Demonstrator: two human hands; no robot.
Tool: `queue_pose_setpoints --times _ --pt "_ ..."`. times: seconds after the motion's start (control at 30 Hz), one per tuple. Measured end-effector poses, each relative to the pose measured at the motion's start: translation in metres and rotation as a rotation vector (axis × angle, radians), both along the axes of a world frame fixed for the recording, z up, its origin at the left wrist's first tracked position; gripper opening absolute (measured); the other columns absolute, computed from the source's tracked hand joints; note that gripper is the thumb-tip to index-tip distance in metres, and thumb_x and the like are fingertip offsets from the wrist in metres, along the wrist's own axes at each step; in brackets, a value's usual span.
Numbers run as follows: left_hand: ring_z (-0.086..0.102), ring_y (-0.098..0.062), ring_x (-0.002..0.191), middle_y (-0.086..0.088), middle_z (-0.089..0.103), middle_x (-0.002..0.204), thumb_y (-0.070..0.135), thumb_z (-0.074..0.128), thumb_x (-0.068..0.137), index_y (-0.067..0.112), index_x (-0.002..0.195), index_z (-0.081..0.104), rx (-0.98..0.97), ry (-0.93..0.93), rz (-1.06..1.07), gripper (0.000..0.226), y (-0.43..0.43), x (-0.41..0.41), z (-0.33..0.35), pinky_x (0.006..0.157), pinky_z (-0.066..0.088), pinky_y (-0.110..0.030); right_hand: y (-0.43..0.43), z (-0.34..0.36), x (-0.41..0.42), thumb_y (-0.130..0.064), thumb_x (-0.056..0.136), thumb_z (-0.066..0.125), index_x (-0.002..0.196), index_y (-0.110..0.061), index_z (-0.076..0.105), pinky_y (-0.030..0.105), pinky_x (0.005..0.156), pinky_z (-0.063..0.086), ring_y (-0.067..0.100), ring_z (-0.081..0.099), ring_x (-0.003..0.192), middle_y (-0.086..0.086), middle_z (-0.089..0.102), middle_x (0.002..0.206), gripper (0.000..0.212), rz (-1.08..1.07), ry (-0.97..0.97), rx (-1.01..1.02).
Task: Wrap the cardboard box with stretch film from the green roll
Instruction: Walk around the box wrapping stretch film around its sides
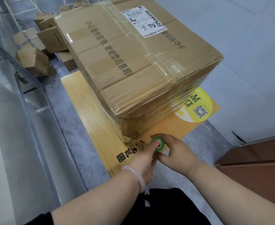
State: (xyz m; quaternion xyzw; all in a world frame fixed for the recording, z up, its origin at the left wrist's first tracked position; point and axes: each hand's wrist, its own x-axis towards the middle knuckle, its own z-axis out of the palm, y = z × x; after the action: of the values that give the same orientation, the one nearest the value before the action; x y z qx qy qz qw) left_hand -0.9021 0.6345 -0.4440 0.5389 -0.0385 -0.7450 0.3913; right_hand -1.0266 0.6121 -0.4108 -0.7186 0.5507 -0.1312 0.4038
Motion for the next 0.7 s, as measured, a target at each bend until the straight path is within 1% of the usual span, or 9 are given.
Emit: queue_pose_setpoints --times 0.03,0.1,0.13,0.2,0.3,0.4,0.5,0.6,0.7 --pt "0.061 -0.024 0.116 -0.016 0.063 0.124 0.020 0.068 0.093 0.000 0.131 0.053 0.003 -0.014 0.018 0.045 0.000 -0.004 0.003 0.112 0.044 -0.039 -0.004 0.000 -0.003 -0.024 0.072 0.069 0.116 -0.030 0.059 0.018 0.088 0.043 0.009 0.055 0.106 -0.009 0.062 0.114 0.046 -0.008 0.015 -0.018" --pt "0.065 -0.023 0.115 -0.015 0.067 0.122 0.031 0.081 0.076 0.002 0.136 0.050 -0.020 -0.015 0.080 0.073 -0.003 -0.014 0.008 0.105 0.050 -0.038 -0.012 0.002 -0.009 -0.033 0.064 0.069 0.103 -0.029 0.057 0.030 0.080 0.050 0.012 0.057 0.093 -0.008 0.061 0.102 0.041 -0.053 0.044 -0.040" --pt "0.066 -0.022 0.117 -0.015 0.067 0.125 0.037 0.084 0.064 0.004 0.139 0.047 -0.034 -0.004 0.104 0.091 -0.006 -0.020 0.007 0.104 0.051 -0.038 -0.016 0.002 -0.013 -0.035 0.062 0.069 0.099 -0.027 0.055 0.031 0.075 0.050 0.013 0.057 0.087 -0.007 0.058 0.097 0.040 -0.066 0.062 -0.060" --pt "0.066 -0.022 0.119 -0.015 0.068 0.126 0.042 0.086 0.050 0.006 0.137 0.049 -0.041 -0.011 0.160 0.101 -0.009 -0.033 0.009 0.108 0.049 -0.041 -0.025 0.002 -0.021 -0.034 0.063 0.071 0.092 -0.022 0.050 0.032 0.065 0.048 0.017 0.055 0.077 -0.006 0.054 0.089 0.038 -0.068 0.101 -0.100" --pt "0.066 -0.020 0.119 -0.012 0.071 0.124 0.038 0.085 0.062 0.010 0.132 0.057 -0.022 -0.019 0.261 0.081 -0.014 -0.059 0.015 0.112 0.045 -0.043 -0.040 0.005 -0.031 -0.039 0.069 0.068 0.094 -0.021 0.049 0.034 0.061 0.047 0.024 0.057 0.077 -0.002 0.055 0.089 0.036 -0.013 0.118 -0.140" --pt "0.067 -0.022 0.116 -0.013 0.069 0.126 0.027 0.077 0.085 0.012 0.133 0.056 0.012 -0.046 0.416 0.054 -0.024 -0.083 0.022 0.105 0.050 -0.039 -0.055 0.008 -0.040 -0.060 0.067 0.054 0.115 -0.031 0.056 0.030 0.075 0.049 0.024 0.060 0.096 0.000 0.057 0.107 0.057 0.109 0.145 -0.092" --pt "0.068 -0.027 0.111 -0.016 0.070 0.122 0.024 0.063 0.097 0.009 0.133 0.055 0.007 -0.096 0.478 0.040 -0.038 -0.091 0.030 0.099 0.053 -0.044 -0.071 0.015 -0.046 -0.036 0.078 0.064 0.130 -0.039 0.051 0.018 0.085 0.044 0.016 0.057 0.109 -0.002 0.057 0.121 0.054 0.215 -0.024 0.028" --pt "0.071 -0.029 0.091 -0.018 0.071 0.105 0.022 0.060 0.098 0.006 0.134 0.048 -0.016 -0.155 0.499 0.041 -0.045 -0.095 0.039 0.076 0.060 -0.044 -0.087 0.019 -0.055 -0.026 0.076 0.065 0.116 -0.041 0.057 0.029 0.087 0.052 0.014 0.062 0.102 -0.004 0.064 0.112 0.043 0.296 -0.108 0.203" --pt "0.074 -0.027 0.083 -0.019 0.071 0.109 0.021 0.071 0.090 0.015 0.156 0.022 0.008 -0.115 0.562 0.082 -0.044 -0.102 0.037 0.070 0.061 -0.040 -0.097 0.019 -0.064 -0.034 0.069 0.067 0.101 -0.038 0.054 0.025 0.070 0.051 0.013 0.063 0.086 -0.006 0.065 0.095 0.034 0.329 -0.005 0.133"
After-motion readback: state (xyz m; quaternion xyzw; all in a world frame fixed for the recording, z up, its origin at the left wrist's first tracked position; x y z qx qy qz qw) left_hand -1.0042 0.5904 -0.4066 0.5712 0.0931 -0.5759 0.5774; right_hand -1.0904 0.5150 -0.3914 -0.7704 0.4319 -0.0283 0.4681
